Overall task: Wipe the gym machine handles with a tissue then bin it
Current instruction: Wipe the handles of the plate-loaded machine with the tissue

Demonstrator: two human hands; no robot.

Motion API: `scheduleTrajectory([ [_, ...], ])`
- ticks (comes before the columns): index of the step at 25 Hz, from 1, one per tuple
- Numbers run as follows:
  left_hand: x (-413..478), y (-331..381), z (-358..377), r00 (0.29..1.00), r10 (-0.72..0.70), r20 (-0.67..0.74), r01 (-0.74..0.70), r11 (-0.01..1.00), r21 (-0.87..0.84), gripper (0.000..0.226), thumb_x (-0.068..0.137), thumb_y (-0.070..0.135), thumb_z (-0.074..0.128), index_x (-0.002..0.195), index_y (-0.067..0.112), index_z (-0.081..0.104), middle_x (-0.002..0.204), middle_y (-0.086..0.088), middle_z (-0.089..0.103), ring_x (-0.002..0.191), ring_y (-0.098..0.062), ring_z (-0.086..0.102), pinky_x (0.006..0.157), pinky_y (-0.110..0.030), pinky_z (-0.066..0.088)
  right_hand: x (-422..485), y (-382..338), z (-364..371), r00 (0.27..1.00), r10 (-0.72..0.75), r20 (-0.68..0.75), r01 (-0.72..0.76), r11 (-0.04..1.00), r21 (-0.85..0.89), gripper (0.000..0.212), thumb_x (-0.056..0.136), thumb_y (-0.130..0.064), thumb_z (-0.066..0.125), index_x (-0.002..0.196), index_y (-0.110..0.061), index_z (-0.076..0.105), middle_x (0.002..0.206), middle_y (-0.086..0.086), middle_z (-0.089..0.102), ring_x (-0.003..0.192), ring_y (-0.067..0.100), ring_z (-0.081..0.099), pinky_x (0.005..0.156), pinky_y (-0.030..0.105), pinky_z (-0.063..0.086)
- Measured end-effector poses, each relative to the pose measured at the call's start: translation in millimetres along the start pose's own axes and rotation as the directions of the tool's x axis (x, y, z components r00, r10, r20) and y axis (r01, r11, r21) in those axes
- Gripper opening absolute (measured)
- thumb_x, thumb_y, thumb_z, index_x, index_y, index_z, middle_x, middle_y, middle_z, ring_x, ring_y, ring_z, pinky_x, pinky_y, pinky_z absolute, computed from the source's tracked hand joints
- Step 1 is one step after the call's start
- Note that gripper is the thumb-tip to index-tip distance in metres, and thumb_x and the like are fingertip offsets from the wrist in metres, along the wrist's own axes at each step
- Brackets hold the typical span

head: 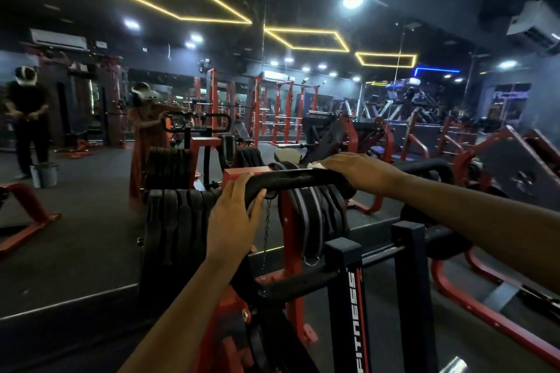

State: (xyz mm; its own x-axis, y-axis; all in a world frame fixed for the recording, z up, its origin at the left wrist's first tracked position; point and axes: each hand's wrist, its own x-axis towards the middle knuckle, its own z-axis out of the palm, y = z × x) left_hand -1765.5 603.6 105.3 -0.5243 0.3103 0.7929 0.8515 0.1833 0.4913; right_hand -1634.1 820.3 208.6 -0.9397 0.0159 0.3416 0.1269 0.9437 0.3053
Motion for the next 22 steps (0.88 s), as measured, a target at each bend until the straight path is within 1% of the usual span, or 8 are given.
scheduleTrajectory([
  [2,0.1,1.0,-0.6,1.0,0.003,-0.002,-0.003,1.0,-0.003,0.046,0.093,0.038,0.045,0.134,0.017,0.043,0.122,-0.006,0.054,0.103,-0.022,0.059,0.084,-0.038,0.054,-4.4,5.1,-0.9,0.998,0.066,0.007,-0.066,0.998,-0.005,0.047,0.088,-0.001,0.046,0.134,-0.012,0.043,0.137,0.007,0.048,0.128,0.02,0.042,0.107,0.029,0.028],
  [4,0.1,1.5,-1.3,1.0,0.012,-0.006,-0.012,1.0,-0.002,0.045,0.092,0.038,0.045,0.132,0.018,0.044,0.122,-0.006,0.054,0.102,-0.022,0.059,0.083,-0.038,0.054,-2.3,-6.5,1.8,0.986,0.132,-0.1,-0.124,0.989,0.084,0.044,0.088,0.001,0.045,0.13,-0.012,0.049,0.131,0.007,0.053,0.123,0.022,0.047,0.105,0.032,0.033],
  [7,0.5,1.5,-1.3,1.0,0.017,-0.015,-0.017,1.0,-0.023,0.042,0.092,0.034,0.049,0.13,0.016,0.046,0.121,-0.007,0.055,0.104,-0.021,0.058,0.084,-0.029,0.049,14.1,-53.5,13.1,0.959,0.116,-0.259,-0.065,0.978,0.196,0.049,0.085,0.008,0.045,0.13,-0.011,0.049,0.129,0.009,0.055,0.118,0.023,0.051,0.104,0.035,0.038],
  [10,-0.3,2.5,-2.4,1.0,0.019,-0.019,-0.021,0.996,-0.086,0.04,0.091,0.029,0.053,0.128,0.013,0.049,0.121,-0.008,0.056,0.106,-0.019,0.057,0.083,-0.017,0.04,19.1,-79.4,13.8,0.951,0.031,-0.308,0.027,0.982,0.184,0.053,0.083,0.009,0.047,0.132,-0.01,0.047,0.132,0.01,0.053,0.121,0.024,0.049,0.104,0.038,0.039],
  [12,0.7,2.6,-4.1,1.0,0.008,-0.012,-0.009,0.995,-0.1,0.039,0.091,0.032,0.053,0.126,0.016,0.05,0.12,-0.005,0.057,0.104,-0.014,0.056,0.081,-0.01,0.037,10.6,-76.8,11.9,0.95,0.081,-0.301,-0.035,0.988,0.153,0.056,0.083,0.009,0.047,0.135,-0.011,0.043,0.136,0.01,0.048,0.126,0.024,0.044,0.106,0.037,0.037],
  [16,-1.2,5.1,-6.0,0.994,-0.109,-0.02,0.102,0.972,-0.214,0.034,0.091,0.038,0.051,0.119,0.019,0.055,0.096,0.002,0.064,0.086,-0.015,0.063,0.072,-0.019,0.044,11.6,-100.8,16.8,0.905,0.213,-0.368,-0.175,0.975,0.135,0.052,0.086,0.004,0.045,0.136,-0.009,0.04,0.137,0.009,0.048,0.129,0.023,0.037,0.11,0.031,0.025],
  [19,-5.8,7.2,-8.9,0.966,-0.257,0.016,0.247,0.906,-0.343,0.036,0.092,0.043,0.044,0.115,0.018,0.056,0.072,0.003,0.06,0.069,-0.021,0.063,0.063,-0.028,0.049,25.2,-135.0,18.0,0.87,0.261,-0.419,-0.194,0.961,0.195,0.046,0.09,-0.005,0.046,0.135,-0.008,0.042,0.136,0.009,0.05,0.129,0.023,0.035,0.108,0.03,0.026],
  [22,-21.8,9.8,-12.5,0.948,-0.302,0.097,0.314,0.847,-0.429,0.036,0.095,0.041,0.037,0.122,0.02,0.049,0.067,-0.001,0.058,0.058,-0.015,0.058,0.059,-0.031,0.05,24.9,-155.5,18.6,0.859,0.267,-0.437,-0.166,0.952,0.255,0.046,0.089,-0.005,0.048,0.135,-0.006,0.043,0.137,0.011,0.048,0.128,0.027,0.037,0.106,0.034,0.032],
])
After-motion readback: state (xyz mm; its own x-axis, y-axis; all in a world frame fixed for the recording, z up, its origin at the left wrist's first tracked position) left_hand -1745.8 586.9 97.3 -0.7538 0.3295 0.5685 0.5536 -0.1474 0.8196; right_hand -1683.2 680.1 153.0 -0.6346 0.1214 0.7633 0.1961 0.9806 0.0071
